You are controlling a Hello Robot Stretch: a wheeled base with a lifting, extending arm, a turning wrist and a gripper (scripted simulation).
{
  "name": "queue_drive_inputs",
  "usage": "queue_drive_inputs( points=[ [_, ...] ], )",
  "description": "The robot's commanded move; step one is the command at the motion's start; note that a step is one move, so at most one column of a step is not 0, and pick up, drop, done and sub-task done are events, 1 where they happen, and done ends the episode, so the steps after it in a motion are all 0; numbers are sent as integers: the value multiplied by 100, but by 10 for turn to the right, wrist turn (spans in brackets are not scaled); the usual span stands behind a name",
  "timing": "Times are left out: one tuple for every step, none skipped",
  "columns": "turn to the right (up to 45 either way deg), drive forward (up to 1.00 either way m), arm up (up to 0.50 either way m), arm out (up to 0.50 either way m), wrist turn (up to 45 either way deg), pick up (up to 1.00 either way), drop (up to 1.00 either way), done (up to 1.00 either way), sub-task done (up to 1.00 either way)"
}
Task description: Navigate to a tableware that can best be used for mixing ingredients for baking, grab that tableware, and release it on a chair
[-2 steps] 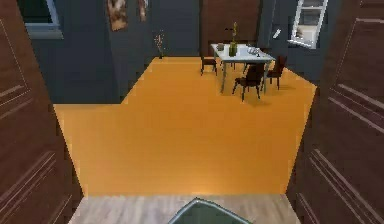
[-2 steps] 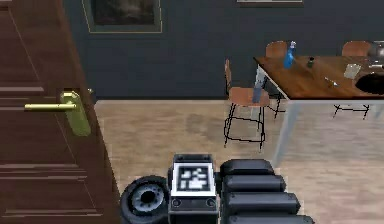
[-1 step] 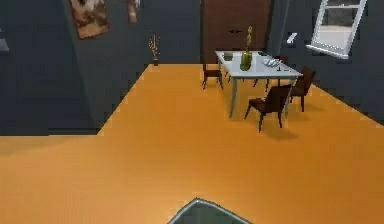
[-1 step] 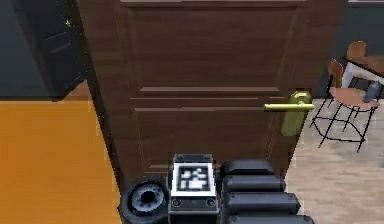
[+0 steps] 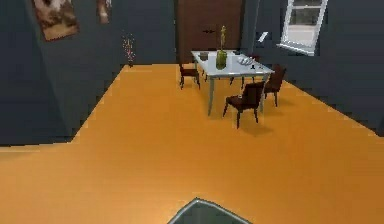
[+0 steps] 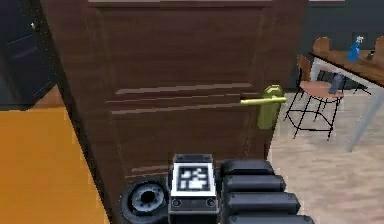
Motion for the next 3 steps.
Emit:
queue_drive_inputs(
  points=[
    [0, 65, 0, 0, 0, 0, 0, 0, 0],
    [450, 0, 0, 0, 0, 0, 0, 0, 0],
    [30, 0, 0, 0, 0, 0, 0, 0, 0]
  ],
)
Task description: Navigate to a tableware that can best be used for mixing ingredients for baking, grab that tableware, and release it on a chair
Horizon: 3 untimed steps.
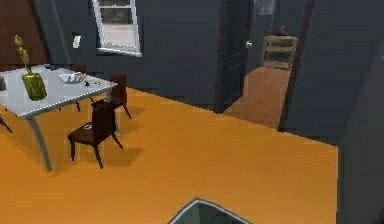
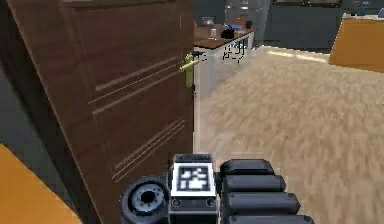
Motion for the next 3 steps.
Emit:
queue_drive_inputs(
  points=[
    [0, 45, 0, 0, 0, 0, 0, 0, 0],
    [-30, 0, 0, 0, 0, 0, 0, 0, 0],
    [0, 100, 0, 0, 0, 0, 0, 0, 0]
  ],
)
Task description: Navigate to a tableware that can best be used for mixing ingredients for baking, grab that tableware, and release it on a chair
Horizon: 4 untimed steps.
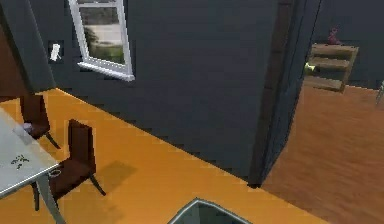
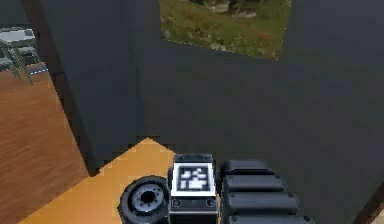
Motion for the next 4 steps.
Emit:
queue_drive_inputs(
  points=[
    [-30, 0, 0, 0, 0, 0, 0, 0, 0],
    [0, 30, 0, 0, 0, 0, 0, 0, 0],
    [-30, 0, 0, 0, 0, 0, 0, 0, 0],
    [0, 95, 0, 0, 0, 0, 0, 0, 0]
  ],
)
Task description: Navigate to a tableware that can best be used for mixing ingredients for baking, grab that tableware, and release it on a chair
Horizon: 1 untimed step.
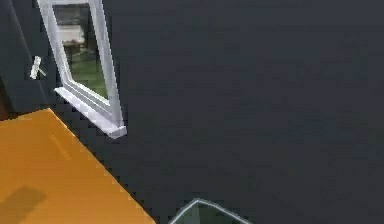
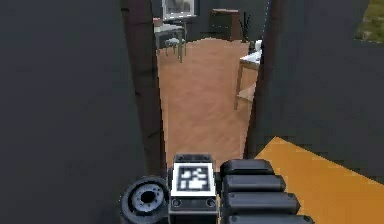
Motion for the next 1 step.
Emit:
queue_drive_inputs(
  points=[
    [450, 0, 0, 0, 0, 0, 0, 0, 0]
  ],
)
